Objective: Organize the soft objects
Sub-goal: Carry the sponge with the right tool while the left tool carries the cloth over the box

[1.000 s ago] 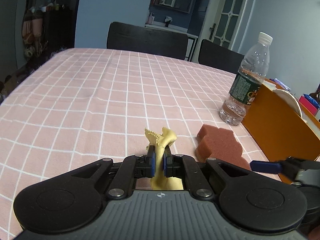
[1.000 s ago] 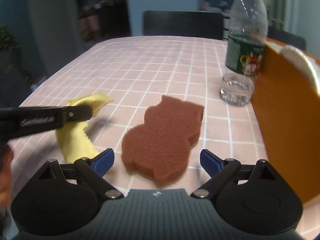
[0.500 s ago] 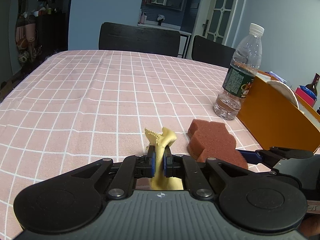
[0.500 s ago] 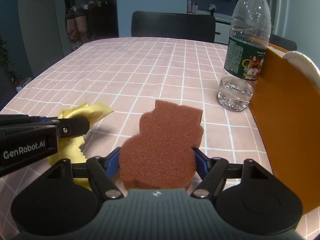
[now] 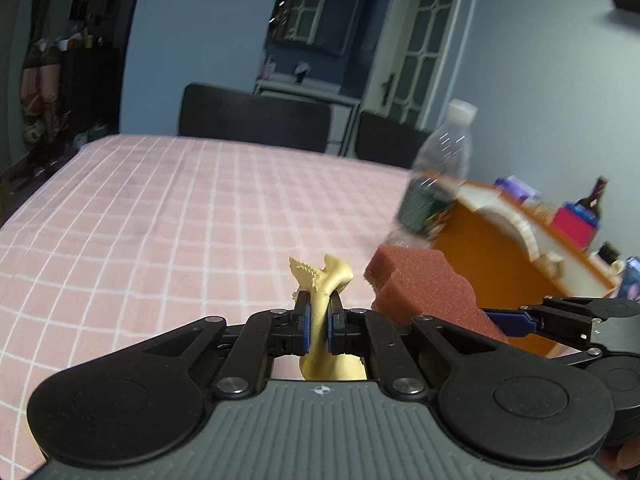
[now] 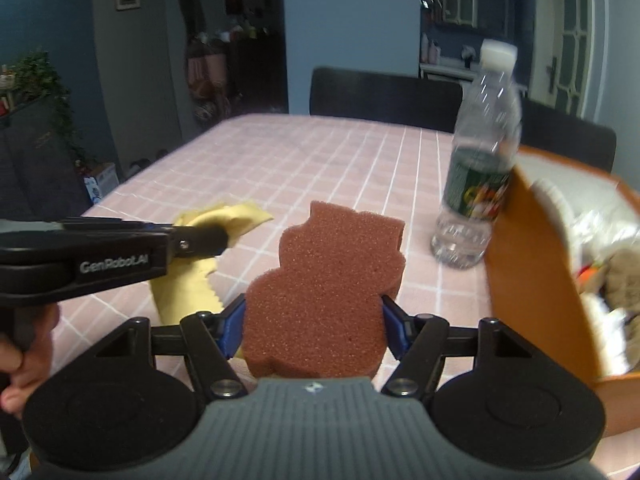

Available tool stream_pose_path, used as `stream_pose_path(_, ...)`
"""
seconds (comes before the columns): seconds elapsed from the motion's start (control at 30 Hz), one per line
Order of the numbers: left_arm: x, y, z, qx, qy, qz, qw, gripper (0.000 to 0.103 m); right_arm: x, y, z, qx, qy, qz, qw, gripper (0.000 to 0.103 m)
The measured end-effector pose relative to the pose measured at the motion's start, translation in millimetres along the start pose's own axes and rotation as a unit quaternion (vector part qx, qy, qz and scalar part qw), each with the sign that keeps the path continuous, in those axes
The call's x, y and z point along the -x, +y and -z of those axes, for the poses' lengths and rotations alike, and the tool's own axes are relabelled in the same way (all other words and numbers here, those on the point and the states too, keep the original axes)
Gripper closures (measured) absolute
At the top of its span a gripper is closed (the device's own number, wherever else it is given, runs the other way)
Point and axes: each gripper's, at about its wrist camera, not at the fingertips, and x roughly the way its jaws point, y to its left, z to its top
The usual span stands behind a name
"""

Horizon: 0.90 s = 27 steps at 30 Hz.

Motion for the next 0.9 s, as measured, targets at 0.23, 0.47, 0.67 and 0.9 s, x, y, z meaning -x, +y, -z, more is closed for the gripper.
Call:
stream_pose_path(0.23,15.7,-46.8,-28.7,-0.033,-0.045,0.073,0.9958,0.095,65.0,-28.9,-18.5,0.026,-0.035,0.01,0.999,0.037)
stream_pose_path(0.47,7.1,-114.3,-61.0,-0.099,-0.081,0.13,0.9832,0.095,95.8,-85.6,-34.6,0.03,-0.042,0.086,0.995,0.036)
stream_pose_path(0.67,-33.8,-176.8,-81.3,-0.151,-0.078,0.146,0.9746,0.095,93.1,-146.8,-45.1,0.023,-0.013,0.121,0.992,0.036)
stream_pose_path(0.9,-103.2,-228.6,-85.8,-0.201,-0.026,0.13,0.9706,0.095,64.1,-212.1,-51.8,0.002,0.06,0.116,0.991,0.036)
